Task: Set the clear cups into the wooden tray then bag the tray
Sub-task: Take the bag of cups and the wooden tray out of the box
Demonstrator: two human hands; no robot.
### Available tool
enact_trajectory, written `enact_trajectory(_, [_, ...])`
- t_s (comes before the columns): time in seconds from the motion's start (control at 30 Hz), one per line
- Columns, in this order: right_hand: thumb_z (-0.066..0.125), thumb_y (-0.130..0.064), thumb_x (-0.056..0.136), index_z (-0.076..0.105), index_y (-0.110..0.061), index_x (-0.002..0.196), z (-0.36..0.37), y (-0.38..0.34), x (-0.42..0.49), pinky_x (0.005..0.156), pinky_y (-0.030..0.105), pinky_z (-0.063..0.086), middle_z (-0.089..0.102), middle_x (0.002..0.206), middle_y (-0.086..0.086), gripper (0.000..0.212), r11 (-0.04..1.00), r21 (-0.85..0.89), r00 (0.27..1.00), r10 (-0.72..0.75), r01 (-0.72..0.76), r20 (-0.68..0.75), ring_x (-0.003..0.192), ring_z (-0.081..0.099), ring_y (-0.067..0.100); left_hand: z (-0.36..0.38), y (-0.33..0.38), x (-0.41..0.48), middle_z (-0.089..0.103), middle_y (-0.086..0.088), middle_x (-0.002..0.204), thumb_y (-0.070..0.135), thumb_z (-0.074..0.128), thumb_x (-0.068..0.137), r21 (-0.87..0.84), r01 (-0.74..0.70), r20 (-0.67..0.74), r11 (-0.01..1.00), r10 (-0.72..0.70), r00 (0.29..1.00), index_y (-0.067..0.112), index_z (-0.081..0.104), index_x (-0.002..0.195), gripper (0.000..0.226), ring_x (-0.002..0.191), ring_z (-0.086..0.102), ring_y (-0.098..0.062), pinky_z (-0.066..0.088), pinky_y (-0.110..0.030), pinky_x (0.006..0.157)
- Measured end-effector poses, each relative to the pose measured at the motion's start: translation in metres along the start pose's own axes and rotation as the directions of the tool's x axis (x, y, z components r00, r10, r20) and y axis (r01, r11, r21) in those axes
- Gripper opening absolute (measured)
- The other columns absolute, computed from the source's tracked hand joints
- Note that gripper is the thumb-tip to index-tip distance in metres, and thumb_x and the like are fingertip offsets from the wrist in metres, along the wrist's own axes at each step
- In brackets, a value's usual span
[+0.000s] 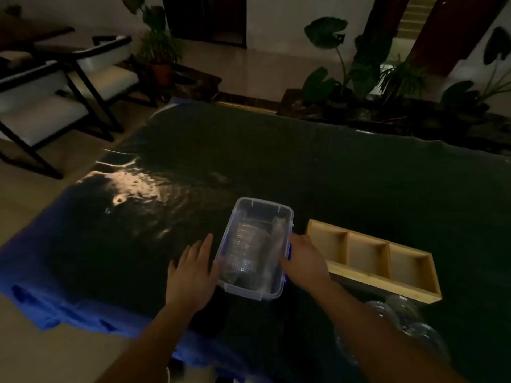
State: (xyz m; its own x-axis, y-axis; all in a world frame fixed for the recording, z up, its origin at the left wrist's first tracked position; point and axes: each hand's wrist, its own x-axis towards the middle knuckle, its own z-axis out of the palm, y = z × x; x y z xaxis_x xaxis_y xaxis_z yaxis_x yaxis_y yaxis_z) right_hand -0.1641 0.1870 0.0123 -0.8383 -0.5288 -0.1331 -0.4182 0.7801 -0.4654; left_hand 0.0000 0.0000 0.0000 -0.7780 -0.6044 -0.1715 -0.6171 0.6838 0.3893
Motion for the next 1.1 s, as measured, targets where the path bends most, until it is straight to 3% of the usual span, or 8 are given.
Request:
enact_trajectory(0.13, [0.062, -0.033, 0.097, 0.054, -0.024, 0.128, 0.020, -0.002, -0.006, 0.090, 0.029, 0.051, 0.061, 0.126, 0.003, 0.033, 0.999, 0.030, 0.998, 0.043, -0.044, 0.051, 0.104, 0.061, 0.011, 0.008, -0.035, 0.010, 0.017, 0.001, 0.171, 0.056, 0.025, 0.104, -0.071, 0.128, 0.092, 0.989, -0.122, 0.988, 0.042, 0.009, 0.159, 0.059, 0.156, 0.014, -0.022, 0.015, -0.062, 0.123])
enact_trajectory(0.33, [0.061, -0.024, 0.098, 0.050, -0.019, 0.137, 0.030, -0.001, -0.008, 0.089, 0.024, 0.045, 0.058, 0.134, 0.006, 0.041, 0.994, 0.091, 0.998, 0.054, -0.052, -0.019, 0.107, 0.062, 0.012, 0.038, -0.071, 0.021, 0.003, -0.001, 0.172, 0.057, 0.027, 0.103, 0.106, 0.164, 0.242, 0.981, -0.185, 0.952, 0.052, 0.007, 0.157, 0.057, 0.157, -0.001, -0.033, 0.012, -0.074, 0.118])
enact_trajectory(0.53, [0.061, -0.022, 0.097, 0.047, -0.021, 0.141, 0.026, 0.009, -0.010, 0.096, 0.030, 0.050, 0.055, 0.138, 0.005, 0.046, 0.996, 0.083, 1.000, 0.030, -0.030, 0.005, 0.112, 0.061, 0.014, 0.061, -0.071, 0.016, -0.012, -0.003, 0.171, 0.074, 0.023, 0.095, 0.237, 0.141, 0.236, 0.961, -0.197, 0.951, 0.054, -0.003, 0.156, 0.070, 0.155, -0.015, -0.038, 0.004, -0.077, 0.115])
enact_trajectory(0.87, [0.067, -0.026, 0.094, 0.042, -0.024, 0.144, 0.014, 0.028, -0.031, 0.101, 0.033, 0.047, 0.052, 0.144, 0.005, 0.056, 0.998, 0.023, 0.995, 0.051, -0.053, 0.089, 0.121, 0.059, 0.017, 0.072, -0.072, 0.013, -0.018, -0.005, 0.170, 0.077, 0.019, 0.093, 0.277, 0.134, 0.220, 0.951, -0.199, 0.955, 0.051, -0.011, 0.156, 0.074, 0.153, -0.020, -0.040, 0.001, -0.079, 0.114])
enact_trajectory(1.0, [0.060, -0.033, 0.097, 0.050, -0.022, 0.141, 0.001, 0.009, -0.025, 0.108, 0.038, 0.044, 0.051, 0.144, 0.003, 0.047, 0.975, -0.218, 0.999, -0.044, 0.042, -0.006, 0.129, 0.050, 0.020, 0.070, -0.073, 0.014, -0.019, -0.005, 0.170, 0.078, 0.021, 0.092, 0.273, 0.138, 0.237, 0.952, -0.206, 0.950, 0.051, -0.011, 0.156, 0.076, 0.153, -0.020, -0.039, 0.001, -0.079, 0.114])
enact_trajectory(1.1, [0.057, -0.028, 0.100, 0.054, -0.019, 0.133, -0.002, -0.012, -0.020, 0.101, 0.036, 0.049, 0.062, 0.131, 0.004, 0.034, 0.939, -0.330, 0.992, -0.061, 0.095, 0.112, 0.115, 0.060, 0.019, 0.066, -0.073, 0.016, -0.019, -0.004, 0.170, 0.077, 0.023, 0.093, 0.257, 0.139, 0.257, 0.956, -0.206, 0.944, 0.052, -0.010, 0.155, 0.075, 0.153, -0.020, -0.038, 0.001, -0.078, 0.115])
